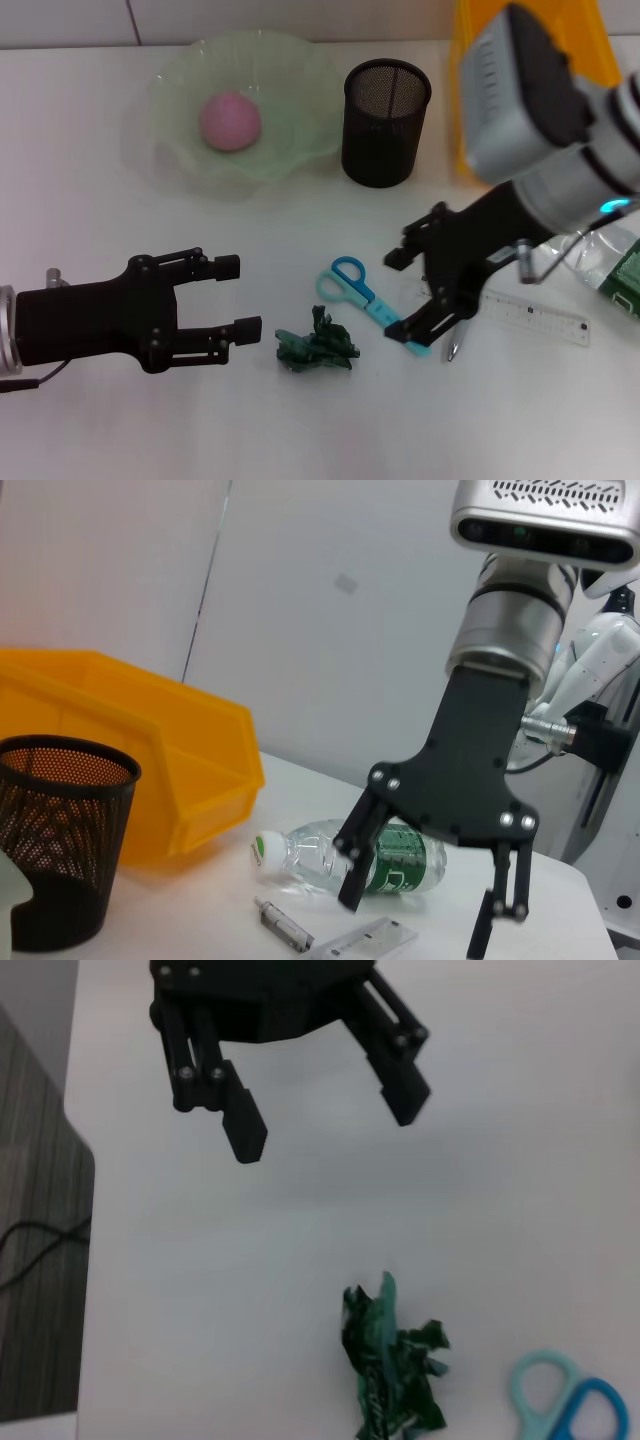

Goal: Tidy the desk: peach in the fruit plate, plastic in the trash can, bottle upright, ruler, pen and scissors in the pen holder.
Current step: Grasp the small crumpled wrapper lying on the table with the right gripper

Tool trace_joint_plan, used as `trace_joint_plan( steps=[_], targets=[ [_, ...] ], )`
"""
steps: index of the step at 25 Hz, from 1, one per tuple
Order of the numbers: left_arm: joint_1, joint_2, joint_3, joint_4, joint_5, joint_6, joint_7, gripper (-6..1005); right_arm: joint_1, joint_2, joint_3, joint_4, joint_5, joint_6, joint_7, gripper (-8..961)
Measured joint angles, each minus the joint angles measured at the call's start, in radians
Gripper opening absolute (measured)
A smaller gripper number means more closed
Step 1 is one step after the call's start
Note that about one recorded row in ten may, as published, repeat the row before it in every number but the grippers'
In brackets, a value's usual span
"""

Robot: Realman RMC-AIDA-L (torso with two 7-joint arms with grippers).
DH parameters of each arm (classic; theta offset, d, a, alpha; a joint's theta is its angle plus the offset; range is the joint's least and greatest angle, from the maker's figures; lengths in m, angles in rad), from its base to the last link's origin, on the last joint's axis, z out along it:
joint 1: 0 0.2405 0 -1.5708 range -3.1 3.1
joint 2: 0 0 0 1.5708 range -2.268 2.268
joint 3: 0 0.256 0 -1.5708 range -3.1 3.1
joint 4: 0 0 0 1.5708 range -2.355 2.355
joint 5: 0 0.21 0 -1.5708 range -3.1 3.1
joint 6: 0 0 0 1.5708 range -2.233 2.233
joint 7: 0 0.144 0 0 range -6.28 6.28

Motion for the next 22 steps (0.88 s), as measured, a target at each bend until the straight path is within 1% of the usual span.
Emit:
trace_joint_plan(
  steps=[1, 2, 8, 12, 16, 22],
  targets=[
    [0.000, 0.000, 0.000, 0.000, 0.000, 0.000, 0.000, 815, 0.033, 0.001, -0.047, 0.036, 0.003, 0.026, -0.007, 706],
    [0.000, 0.000, 0.000, 0.000, 0.000, 0.000, 0.000, 815, 0.033, 0.001, -0.047, 0.036, 0.003, 0.026, -0.007, 705],
    [-0.002, 0.001, -0.007, 0.001, 0.000, -0.001, 0.000, 814, 0.111, 0.003, -0.186, 0.112, 0.012, 0.097, -0.007, 700],
    [-0.002, 0.002, -0.008, 0.001, 0.000, -0.001, 0.001, 814, 0.141, 0.005, -0.246, 0.156, 0.028, 0.143, -0.008, 697],
    [-0.006, 0.003, -0.013, 0.001, 0.000, -0.002, 0.002, 814, 0.162, 0.005, -0.282, 0.211, 0.057, 0.193, -0.008, 694],
    [-0.008, 0.001, -0.013, 0.001, 0.000, -0.014, 0.002, 814, 0.166, 0.007, -0.329, 0.250, 0.073, 0.261, -0.006, 689]
  ],
)
